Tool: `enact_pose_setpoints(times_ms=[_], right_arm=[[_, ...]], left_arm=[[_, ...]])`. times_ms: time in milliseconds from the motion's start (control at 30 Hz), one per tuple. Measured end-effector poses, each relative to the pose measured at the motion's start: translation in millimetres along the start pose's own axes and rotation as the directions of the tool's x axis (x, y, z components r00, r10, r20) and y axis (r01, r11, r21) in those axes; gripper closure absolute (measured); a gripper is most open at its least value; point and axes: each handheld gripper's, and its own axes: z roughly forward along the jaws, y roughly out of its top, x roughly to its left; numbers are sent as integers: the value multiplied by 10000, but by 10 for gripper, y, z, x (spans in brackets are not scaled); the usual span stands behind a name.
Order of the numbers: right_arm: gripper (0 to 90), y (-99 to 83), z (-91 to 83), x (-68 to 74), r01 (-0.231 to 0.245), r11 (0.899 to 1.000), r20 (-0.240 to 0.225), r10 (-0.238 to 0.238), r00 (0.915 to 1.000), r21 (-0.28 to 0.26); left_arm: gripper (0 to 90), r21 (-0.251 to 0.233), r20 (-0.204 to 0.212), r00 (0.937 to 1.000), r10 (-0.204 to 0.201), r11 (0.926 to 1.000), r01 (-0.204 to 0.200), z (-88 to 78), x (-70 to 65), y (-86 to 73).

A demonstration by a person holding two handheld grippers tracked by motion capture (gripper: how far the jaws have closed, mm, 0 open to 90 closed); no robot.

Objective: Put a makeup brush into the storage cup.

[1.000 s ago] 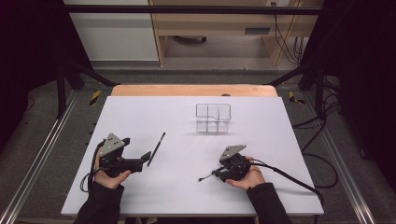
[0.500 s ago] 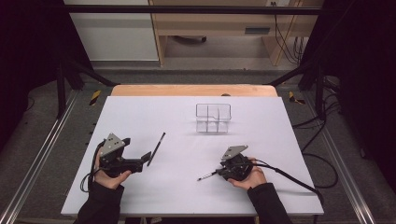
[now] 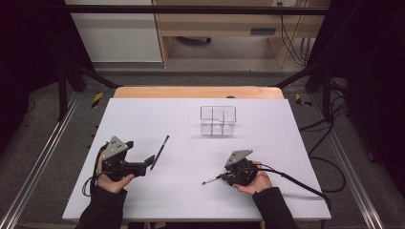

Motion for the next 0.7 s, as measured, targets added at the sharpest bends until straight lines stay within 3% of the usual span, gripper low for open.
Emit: enact_pose_setpoints(times_ms=[267,467,600,700], right_arm=[[608,9,27,-17,-73,9999,-253,70,9997,-124],[715,9,-6,-8,-145,9996,-145,142,9998,-254],[842,11,-48,8,-178,9993,-78,176,9998,-321],[853,10,-52,14,-176,9993,-100,173,9998,-344]], left_arm=[[43,71,3,10000,75,9999,-75,17,-22,-4],[42,65,2,10000,51,10000,-51,15,-12,-8],[42,38,-3,10000,40,10000,-40,8,-9,-6],[42,27,6,10000,37,10000,-37,7,-8,-5]])
